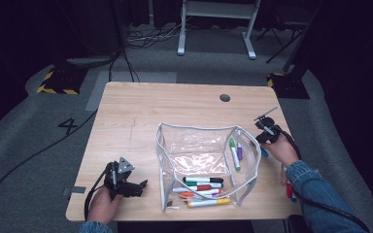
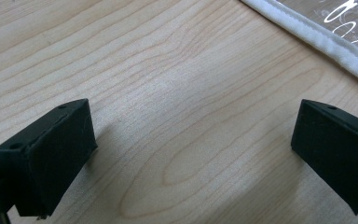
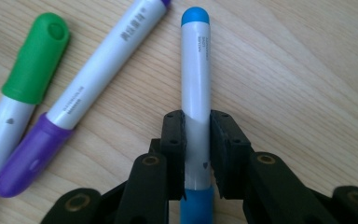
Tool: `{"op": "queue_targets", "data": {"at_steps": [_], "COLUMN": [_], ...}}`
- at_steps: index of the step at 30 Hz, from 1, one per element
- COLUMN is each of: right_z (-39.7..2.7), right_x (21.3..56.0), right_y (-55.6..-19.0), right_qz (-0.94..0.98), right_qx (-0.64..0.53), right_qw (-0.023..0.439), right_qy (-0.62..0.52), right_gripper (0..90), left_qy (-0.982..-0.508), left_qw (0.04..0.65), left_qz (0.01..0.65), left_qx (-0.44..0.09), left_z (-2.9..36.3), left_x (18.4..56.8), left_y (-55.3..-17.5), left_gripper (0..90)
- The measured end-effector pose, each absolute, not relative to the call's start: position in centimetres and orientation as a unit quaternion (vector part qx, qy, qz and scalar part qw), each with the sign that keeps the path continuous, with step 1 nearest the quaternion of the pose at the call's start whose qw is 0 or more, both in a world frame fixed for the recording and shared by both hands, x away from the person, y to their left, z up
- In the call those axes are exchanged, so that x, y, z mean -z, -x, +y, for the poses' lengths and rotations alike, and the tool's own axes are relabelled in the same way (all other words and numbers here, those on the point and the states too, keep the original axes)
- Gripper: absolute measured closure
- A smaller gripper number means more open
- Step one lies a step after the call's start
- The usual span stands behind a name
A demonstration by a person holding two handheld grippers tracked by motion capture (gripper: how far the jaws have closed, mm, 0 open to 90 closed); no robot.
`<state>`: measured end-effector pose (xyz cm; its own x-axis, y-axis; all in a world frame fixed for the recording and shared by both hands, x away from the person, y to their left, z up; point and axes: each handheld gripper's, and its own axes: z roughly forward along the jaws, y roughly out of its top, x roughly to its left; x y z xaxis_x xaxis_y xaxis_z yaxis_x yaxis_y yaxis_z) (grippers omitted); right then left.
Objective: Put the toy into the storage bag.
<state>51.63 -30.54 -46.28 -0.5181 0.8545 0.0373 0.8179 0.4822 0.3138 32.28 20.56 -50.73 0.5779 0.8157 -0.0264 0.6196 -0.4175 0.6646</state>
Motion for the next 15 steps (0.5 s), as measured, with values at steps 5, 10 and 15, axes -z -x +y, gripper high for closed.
{"op": "queue_targets", "data": {"at_steps": [5,10,15], "right_z": [-31.4,-32.1,-32.4], "right_x": [46.0,44.6,42.5], "right_y": [-51.5,-51.2,-50.5], "right_qz": [0.851,0.852,0.861], "right_qx": [-0.151,-0.177,-0.194], "right_qw": [0.055,0.051,0.059], "right_qy": [-0.500,-0.490,-0.467], "right_gripper": [76.7,76.7,76.7], "left_qy": [-0.828,-0.828,-0.828], "left_qw": [0.321,0.321,0.322], "left_qz": [0.433,0.433,0.433], "left_qx": [-0.152,-0.153,-0.152], "left_z": [20.6,20.6,20.6], "left_x": [50.7,50.7,50.7], "left_y": [-32.3,-32.3,-32.3], "left_gripper": [0.0,0.0,0.0]}}
